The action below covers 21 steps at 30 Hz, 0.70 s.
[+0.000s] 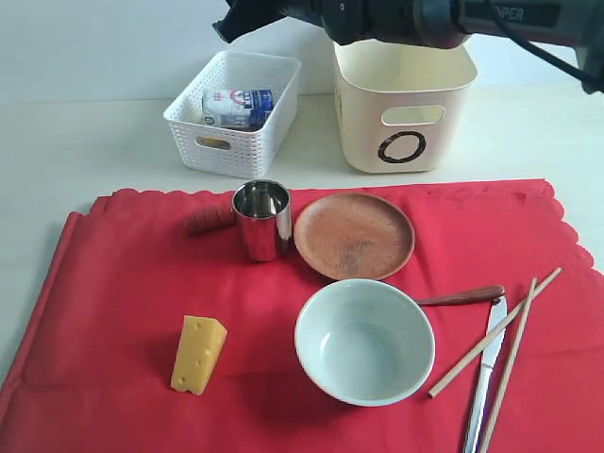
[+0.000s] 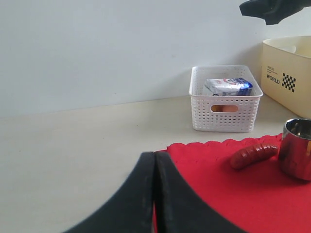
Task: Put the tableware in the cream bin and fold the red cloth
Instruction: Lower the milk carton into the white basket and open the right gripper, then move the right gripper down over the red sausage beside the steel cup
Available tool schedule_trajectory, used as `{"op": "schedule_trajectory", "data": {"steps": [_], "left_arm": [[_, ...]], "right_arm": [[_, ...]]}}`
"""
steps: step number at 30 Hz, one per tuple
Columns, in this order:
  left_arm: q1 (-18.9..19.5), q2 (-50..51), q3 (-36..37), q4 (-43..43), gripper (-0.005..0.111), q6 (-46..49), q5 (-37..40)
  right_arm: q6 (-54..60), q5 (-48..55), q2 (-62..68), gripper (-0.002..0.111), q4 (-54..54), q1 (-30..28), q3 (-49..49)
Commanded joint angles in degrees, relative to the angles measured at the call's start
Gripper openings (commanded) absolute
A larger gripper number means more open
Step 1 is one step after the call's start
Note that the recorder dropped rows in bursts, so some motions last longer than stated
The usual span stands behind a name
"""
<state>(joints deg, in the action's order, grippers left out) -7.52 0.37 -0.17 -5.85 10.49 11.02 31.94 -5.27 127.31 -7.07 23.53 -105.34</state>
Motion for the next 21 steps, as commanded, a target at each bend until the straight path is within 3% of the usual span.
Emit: {"op": "schedule_trajectory", "data": {"steps": [1,9,15,21], "left_arm": [[0.3,-0.4,0.2,0.0,0.001,-0.2,0.0],[0.3,-0.4,0.2,0.0,0.001,-0.1,0.0],[0.3,-0.4,0.2,0.0,0.001,-0.1,0.0],[0.3,-0.4,0.2,0.0,0.001,-0.3,0.0]], "right_arm": [[0.1,7.6,-4.9,0.061,0.4,-0.4,-0.2],[-0.1,27.2,-13.4,0.051,0.5,-2.0,-0.2],[2.2,41.8,-17.6,0.051,-0.2,-1.6,-0.2],[17.3,58.1,-17.3,0.051,-14.9,-1.6,-0.2]]}}
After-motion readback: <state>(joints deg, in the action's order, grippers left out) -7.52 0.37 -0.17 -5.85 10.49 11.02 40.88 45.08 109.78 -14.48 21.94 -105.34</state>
